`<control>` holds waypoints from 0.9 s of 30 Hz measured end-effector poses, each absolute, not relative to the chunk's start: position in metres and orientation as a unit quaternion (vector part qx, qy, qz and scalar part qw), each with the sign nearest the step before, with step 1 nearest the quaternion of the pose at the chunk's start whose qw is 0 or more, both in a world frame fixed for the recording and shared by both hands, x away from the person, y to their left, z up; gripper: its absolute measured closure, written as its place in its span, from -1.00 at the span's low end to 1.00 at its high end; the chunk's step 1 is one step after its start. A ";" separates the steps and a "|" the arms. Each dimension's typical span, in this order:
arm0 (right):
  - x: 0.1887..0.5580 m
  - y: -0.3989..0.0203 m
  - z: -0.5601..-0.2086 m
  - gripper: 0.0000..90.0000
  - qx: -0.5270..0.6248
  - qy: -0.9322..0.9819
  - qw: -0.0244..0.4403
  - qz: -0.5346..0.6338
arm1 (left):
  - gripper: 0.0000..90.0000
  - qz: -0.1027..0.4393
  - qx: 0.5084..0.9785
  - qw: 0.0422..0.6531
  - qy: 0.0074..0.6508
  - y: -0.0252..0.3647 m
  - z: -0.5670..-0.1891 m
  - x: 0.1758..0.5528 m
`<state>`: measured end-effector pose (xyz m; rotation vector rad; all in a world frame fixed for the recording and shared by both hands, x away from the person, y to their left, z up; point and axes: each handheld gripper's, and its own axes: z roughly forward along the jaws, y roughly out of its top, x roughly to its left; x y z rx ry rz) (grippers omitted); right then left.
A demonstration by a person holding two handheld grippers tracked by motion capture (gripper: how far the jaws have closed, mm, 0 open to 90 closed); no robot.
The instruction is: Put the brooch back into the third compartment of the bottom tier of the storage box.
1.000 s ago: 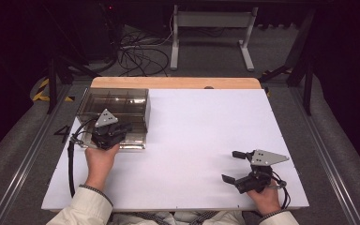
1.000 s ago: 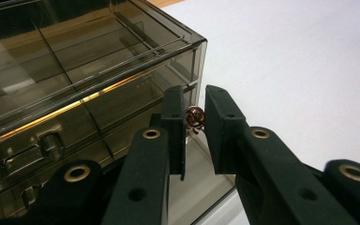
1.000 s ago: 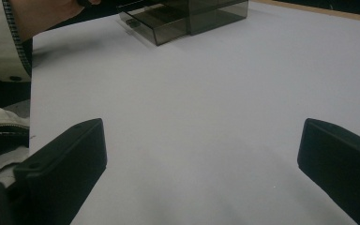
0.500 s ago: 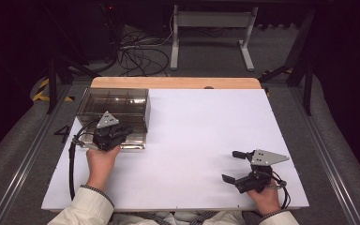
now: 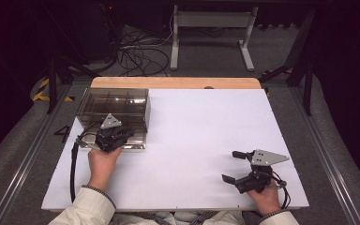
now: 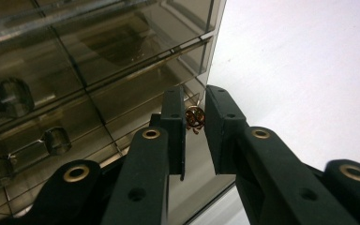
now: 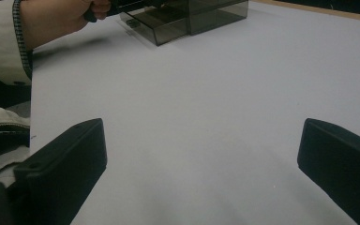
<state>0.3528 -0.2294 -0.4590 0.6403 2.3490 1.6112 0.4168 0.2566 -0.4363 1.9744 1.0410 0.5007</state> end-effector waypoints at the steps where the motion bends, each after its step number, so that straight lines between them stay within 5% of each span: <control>1: 0.353 -0.229 -0.459 -0.95 0.218 0.800 0.111 0.548 | 0.75 0.199 0.786 0.412 0.416 0.257 -0.437 0.417; 27: 0.353 -0.229 -0.459 -0.95 0.215 0.801 0.109 0.548 | 0.75 0.164 0.803 0.372 0.436 0.257 -0.450 0.427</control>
